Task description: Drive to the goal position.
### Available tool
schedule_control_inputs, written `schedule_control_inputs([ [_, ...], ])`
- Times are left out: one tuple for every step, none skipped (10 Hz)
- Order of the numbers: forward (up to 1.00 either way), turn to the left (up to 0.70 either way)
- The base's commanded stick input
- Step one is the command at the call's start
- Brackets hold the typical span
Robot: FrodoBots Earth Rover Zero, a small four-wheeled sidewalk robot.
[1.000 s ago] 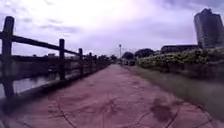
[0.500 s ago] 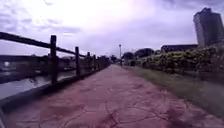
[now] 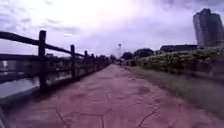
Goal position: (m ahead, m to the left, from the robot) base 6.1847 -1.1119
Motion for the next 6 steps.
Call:
schedule_control_inputs([
  [1.0, 0.0],
  [1.0, 0.0],
  [1.0, 0.0],
  [1.0, 0.0],
  [1.0, 0.0],
  [1.0, 0.0],
])
